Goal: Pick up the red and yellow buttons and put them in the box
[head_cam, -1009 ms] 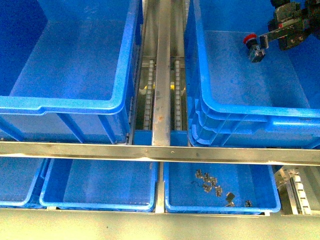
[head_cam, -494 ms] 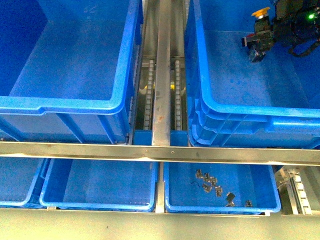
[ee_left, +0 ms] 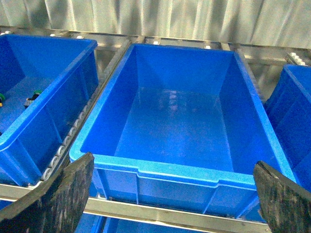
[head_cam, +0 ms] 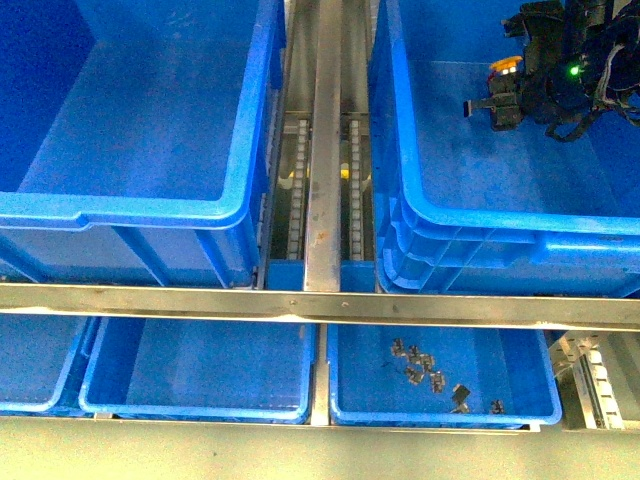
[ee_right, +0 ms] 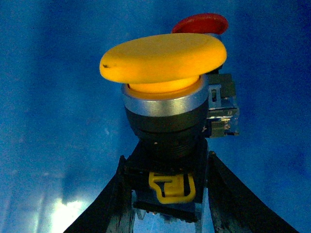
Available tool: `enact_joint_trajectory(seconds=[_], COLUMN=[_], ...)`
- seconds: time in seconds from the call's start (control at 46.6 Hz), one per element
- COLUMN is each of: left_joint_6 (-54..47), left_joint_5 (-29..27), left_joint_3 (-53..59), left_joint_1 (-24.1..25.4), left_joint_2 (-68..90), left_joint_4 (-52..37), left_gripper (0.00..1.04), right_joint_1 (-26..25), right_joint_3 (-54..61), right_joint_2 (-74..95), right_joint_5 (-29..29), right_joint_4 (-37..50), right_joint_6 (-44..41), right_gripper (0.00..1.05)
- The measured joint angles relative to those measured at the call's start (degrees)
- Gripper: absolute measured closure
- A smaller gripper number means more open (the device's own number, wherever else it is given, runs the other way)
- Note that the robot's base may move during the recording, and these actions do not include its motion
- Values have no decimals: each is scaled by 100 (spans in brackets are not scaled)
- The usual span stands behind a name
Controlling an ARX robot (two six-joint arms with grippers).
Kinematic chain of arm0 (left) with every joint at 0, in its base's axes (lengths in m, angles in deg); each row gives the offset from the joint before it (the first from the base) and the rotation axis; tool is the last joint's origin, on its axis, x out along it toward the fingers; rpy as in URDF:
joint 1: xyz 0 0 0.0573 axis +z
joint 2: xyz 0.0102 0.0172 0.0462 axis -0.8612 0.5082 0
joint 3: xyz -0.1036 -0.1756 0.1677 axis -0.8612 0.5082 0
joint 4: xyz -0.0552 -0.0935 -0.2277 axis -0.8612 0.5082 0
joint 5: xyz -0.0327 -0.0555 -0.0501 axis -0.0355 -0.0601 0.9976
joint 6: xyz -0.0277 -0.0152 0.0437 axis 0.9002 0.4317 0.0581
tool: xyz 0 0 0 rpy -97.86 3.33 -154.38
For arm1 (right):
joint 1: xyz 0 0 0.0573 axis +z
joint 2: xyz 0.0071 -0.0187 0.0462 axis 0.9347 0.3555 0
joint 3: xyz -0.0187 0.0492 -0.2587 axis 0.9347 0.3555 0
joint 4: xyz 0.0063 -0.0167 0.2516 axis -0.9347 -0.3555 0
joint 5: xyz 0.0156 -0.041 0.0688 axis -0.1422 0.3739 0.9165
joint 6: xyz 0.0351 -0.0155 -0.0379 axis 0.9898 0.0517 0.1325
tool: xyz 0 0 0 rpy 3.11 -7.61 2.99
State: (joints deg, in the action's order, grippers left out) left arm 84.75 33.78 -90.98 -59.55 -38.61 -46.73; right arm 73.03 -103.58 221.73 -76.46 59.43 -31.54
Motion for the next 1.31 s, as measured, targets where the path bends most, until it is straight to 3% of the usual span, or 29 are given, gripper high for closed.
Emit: enact_joint_trajectory(seconds=[0.086,0.15,0.408,0.558,0.859,1.009,1.224,1.31], left_joint_6=[0,0,0,0,0,0,0,0], left_joint_5=[0,0,0,0,0,0,2,0], left_joint_3=[0,0,0,0,0,0,0,0], left_joint_1=[0,0,0,0,0,0,0,0], left_joint_2=[0,0,0,0,0,0,0,0], left_joint_4=[0,0,0,0,0,0,0,0], left_gripper=[8,8,8,8,8,8,8,8], right_joint_1=[15,31,13,-98,-164,-225,-345,-363], right_joint_3=[-129,-181,-87,883,3635,5477,6564,7248], right_joint_2=[81,120,127,-573,-2942,-4736,-6520,-6238], right_joint_5=[26,68,210,597,1217,1152,595,575], right_joint_4=[2,4,184,807,1794,1797,1268,3418], right_joint_6=[0,-59,-260,-442,-621,404,1823,1257], right_gripper=[72,78,33,5,6,6,6,22])
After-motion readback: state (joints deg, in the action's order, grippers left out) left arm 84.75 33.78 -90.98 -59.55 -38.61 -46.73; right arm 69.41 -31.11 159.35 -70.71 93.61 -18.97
